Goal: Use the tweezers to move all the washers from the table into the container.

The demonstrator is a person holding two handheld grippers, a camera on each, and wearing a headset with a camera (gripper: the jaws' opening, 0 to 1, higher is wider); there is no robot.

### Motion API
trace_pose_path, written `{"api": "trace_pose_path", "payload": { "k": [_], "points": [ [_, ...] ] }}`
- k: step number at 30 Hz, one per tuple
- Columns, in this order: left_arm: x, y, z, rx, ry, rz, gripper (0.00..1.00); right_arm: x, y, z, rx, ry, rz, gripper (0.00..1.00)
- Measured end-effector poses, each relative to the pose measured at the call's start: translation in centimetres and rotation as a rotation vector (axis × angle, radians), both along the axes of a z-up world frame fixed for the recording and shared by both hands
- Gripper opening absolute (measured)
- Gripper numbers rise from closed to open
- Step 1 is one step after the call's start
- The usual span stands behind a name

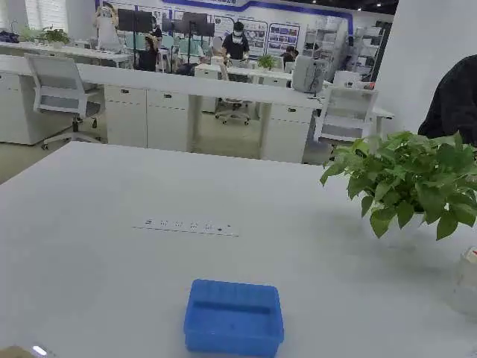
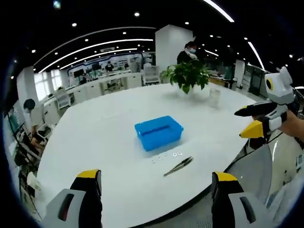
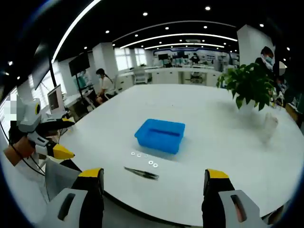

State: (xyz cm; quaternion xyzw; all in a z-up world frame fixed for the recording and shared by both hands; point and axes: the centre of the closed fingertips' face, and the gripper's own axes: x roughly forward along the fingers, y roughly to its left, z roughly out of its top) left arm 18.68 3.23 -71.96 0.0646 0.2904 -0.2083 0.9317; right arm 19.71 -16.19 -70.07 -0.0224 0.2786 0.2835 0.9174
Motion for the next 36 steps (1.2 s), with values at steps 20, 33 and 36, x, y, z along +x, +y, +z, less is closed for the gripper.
{"api": "trace_pose_path", "payload": {
  "k": [20,33,36],
  "points": [
    [-0.4,-0.4,-0.2,0.018,-0.022,-0.02,0.99,-0.5,-0.5,0.1,-0.006,-0.025,-0.01,0.79],
    [0.7,-1.7,0.4,-0.005,-0.051,-0.045,0.94,1.0,-0.9,0.4,-0.021,-0.044,-0.009,0.79],
    [0.9,-1.7,0.2,-0.008,-0.041,-0.044,0.94,0.9,-1.0,0.3,-0.03,-0.043,-0.001,0.79]
  ]
}}
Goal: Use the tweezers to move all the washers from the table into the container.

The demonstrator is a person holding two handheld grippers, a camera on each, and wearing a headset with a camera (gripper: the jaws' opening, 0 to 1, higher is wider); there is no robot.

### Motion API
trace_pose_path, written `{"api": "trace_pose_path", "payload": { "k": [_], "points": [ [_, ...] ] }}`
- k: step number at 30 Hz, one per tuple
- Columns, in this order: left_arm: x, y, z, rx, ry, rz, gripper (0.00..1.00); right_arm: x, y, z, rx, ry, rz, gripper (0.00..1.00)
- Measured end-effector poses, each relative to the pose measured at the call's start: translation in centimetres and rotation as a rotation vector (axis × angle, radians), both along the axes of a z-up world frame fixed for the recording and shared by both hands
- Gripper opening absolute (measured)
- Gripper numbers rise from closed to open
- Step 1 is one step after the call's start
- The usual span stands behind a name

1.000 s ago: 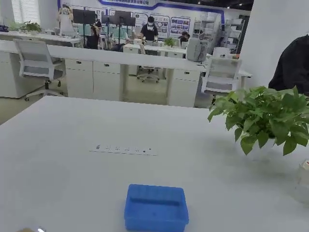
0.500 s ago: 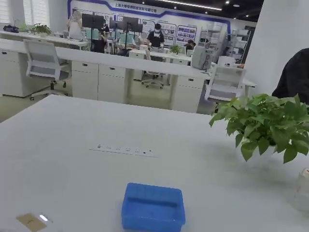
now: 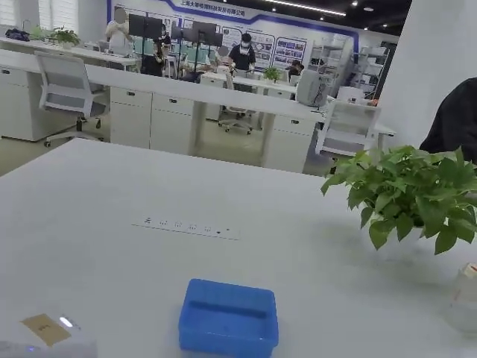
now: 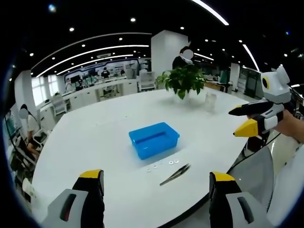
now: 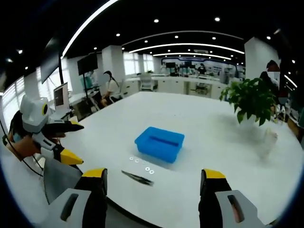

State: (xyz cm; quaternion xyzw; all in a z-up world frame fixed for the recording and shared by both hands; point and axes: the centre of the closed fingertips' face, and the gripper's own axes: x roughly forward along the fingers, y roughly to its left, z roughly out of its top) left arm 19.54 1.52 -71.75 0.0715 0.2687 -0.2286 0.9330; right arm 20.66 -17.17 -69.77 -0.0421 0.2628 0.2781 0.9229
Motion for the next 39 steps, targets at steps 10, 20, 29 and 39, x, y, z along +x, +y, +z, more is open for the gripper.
{"api": "trace_pose_path", "payload": {
  "k": [10,20,29,39],
  "points": [
    [0.2,-0.4,-1.4,0.004,0.046,-0.05,0.86,0.3,-0.3,-1.6,-0.011,0.044,-0.006,0.78],
    [1.8,-0.8,-2.6,0.015,0.071,-0.106,0.79,0.2,-0.3,-2.6,-0.012,0.078,0.002,0.75],
    [3.3,-0.9,-3.8,0.049,0.069,-0.139,0.74,0.5,-1.4,-2.6,-0.029,0.08,-0.005,0.74],
    [2.7,-2.7,-5.3,0.102,0.144,-0.35,0.41,0.5,-1.4,-2.2,-0.022,0.078,-0.002,0.73]
  ]
}}
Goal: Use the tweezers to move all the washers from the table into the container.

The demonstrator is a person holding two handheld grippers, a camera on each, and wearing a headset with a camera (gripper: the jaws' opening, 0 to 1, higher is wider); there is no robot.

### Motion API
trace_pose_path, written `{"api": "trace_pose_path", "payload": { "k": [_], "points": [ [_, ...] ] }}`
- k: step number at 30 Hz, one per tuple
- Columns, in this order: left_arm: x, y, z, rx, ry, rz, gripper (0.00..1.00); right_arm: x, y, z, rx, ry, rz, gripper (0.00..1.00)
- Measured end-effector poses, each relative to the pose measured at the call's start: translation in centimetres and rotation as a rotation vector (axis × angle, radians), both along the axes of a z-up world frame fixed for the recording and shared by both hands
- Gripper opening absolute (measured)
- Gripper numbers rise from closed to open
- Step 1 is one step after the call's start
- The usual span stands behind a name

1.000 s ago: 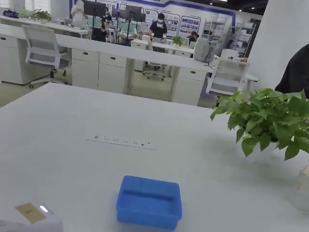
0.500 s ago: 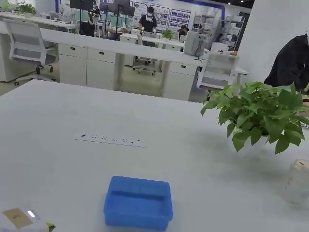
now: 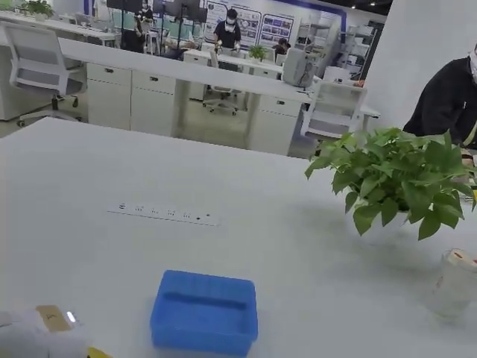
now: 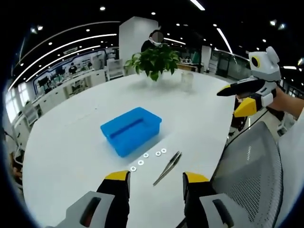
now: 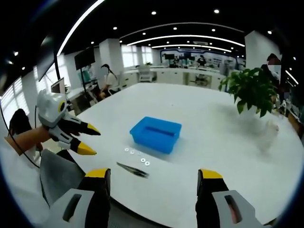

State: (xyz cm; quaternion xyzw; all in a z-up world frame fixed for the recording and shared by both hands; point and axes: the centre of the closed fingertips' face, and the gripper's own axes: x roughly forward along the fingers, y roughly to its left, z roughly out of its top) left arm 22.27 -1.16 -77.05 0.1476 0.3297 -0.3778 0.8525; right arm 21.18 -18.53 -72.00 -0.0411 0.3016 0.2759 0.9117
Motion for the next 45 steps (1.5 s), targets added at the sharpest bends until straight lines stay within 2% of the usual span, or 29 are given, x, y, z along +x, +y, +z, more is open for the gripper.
{"api": "trace_pose_path", "payload": {
  "k": [2,3,5,9,12,15,16,18,24,27,31,34,35,38,39,40,42,43,45],
  "points": [
    [0.0,-0.1,-0.4,0.024,0.008,-0.027,0.35,-0.2,0.0,-0.2,-0.01,0.004,0.016,0.73],
    [0.0,-0.1,-0.7,0.037,0.026,-0.035,0.32,-0.2,-0.1,-0.3,-0.016,0.005,0.022,0.73],
    [0.1,-0.2,-1.1,0.059,0.041,-0.061,0.27,-0.4,-0.2,-0.4,-0.021,0.009,0.025,0.72],
    [0.4,-0.4,-1.7,0.082,0.071,-0.11,0.14,-0.5,-0.7,-0.9,-0.002,0.025,0.01,0.72],
    [0.4,-0.7,-2.6,0.116,0.09,-0.166,0.11,-0.5,-0.8,-1.3,0.003,0.036,0.005,0.72],
    [0.3,-1.1,-3.8,0.136,0.121,-0.21,0.09,-0.5,-0.7,-1.6,0.011,0.047,0.005,0.71],
    [0.2,-1.3,-4.3,0.155,0.133,-0.225,0.09,-0.5,-0.7,-1.7,0.012,0.049,0.006,0.71],
    [0.3,-1.6,-5.2,0.181,0.135,-0.254,0.09,-0.4,-0.7,-1.8,0.022,0.055,0.006,0.71],
    [1.2,-2.0,-7.7,0.22,0.147,-0.279,0.05,0.1,-0.9,-2.2,0.033,0.069,0.019,0.7],
    [1.6,-1.5,-8.9,0.273,0.145,-0.294,0.05,0.3,-0.8,-2.3,0.044,0.074,0.029,0.7],
    [1.9,-1.5,-9.7,0.286,0.154,-0.306,0.05,0.3,-0.9,-2.3,0.048,0.074,0.032,0.7],
    [1.9,-1.9,-10.2,0.289,0.144,-0.336,0.02,0.1,-0.7,-2.4,0.061,0.083,0.028,0.7],
    [1.8,-1.9,-10.6,0.302,0.135,-0.358,0.01,0.1,-0.6,-2.5,0.062,0.085,0.029,0.7],
    [1.3,-1.9,-11.2,0.309,0.152,-0.383,0.0,-0.2,-0.3,-2.6,0.048,0.087,0.044,0.7],
    [1.4,-2.2,-10.8,0.288,0.131,-0.406,0.0,-0.3,-0.3,-2.4,0.04,0.081,0.045,0.69],
    [1.2,-1.9,-10.9,0.3,0.15,-0.395,0.0,-0.4,-0.3,-2.3,0.038,0.078,0.046,0.69],
    [1.3,-2.0,-10.9,0.307,0.128,-0.416,0.0,-0.4,-0.2,-2.3,0.043,0.078,0.044,0.68],
    [1.5,-1.9,-10.8,0.333,0.097,-0.439,0.0,-0.5,-0.1,-2.3,0.048,0.083,0.045,0.68],
    [1.2,-2.0,-10.9,0.334,0.104,-0.431,0.0,-0.7,0.4,-2.3,0.048,0.086,0.055,0.67]
  ]
}}
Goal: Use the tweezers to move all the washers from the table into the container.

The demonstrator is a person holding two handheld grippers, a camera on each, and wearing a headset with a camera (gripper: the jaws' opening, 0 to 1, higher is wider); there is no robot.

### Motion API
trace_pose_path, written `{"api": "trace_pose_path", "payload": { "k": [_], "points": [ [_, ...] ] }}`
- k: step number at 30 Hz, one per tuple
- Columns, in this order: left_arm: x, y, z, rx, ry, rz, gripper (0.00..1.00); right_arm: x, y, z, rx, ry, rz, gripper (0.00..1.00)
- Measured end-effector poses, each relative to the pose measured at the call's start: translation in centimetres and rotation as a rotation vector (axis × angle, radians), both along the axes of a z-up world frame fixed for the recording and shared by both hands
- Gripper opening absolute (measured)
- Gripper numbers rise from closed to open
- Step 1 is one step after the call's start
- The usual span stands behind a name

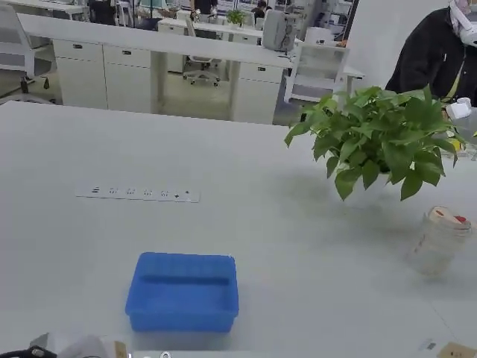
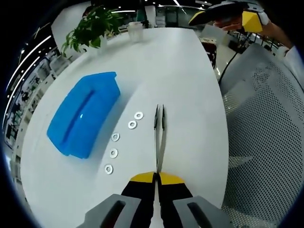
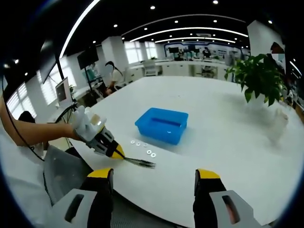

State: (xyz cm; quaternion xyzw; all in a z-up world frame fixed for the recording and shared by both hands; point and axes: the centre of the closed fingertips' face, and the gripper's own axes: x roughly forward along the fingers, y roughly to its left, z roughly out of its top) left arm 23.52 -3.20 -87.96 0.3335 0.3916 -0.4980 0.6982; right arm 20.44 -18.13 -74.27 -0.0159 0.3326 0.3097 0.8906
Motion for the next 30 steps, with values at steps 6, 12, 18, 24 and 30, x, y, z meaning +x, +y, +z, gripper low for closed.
{"api": "trace_pose_path", "payload": {
  "k": [6,12,18,24,30],
  "points": [
    [-0.2,-0.3,0.6,0.007,-0.035,-0.016,0.0,-0.4,1.9,0.9,-0.002,-0.02,0.061,0.61],
    [-0.5,-1.2,3.0,-0.058,-0.063,0.012,0.0,-1.2,3.8,0.2,0.003,0.006,0.129,0.45],
    [-1.3,-1.8,5.9,-0.136,-0.067,0.053,0.0,-2.2,5.4,-0.4,-0.046,0.008,0.216,0.31],
    [-2.3,-2.3,8.6,-0.218,-0.067,0.081,0.0,-2.3,6.5,-0.3,-0.087,-0.025,0.274,0.18],
    [-3.8,-3.0,11.5,-0.304,-0.061,0.055,0.0,-2.4,7.9,-0.6,-0.131,-0.068,0.375,0.04]
  ]
}}
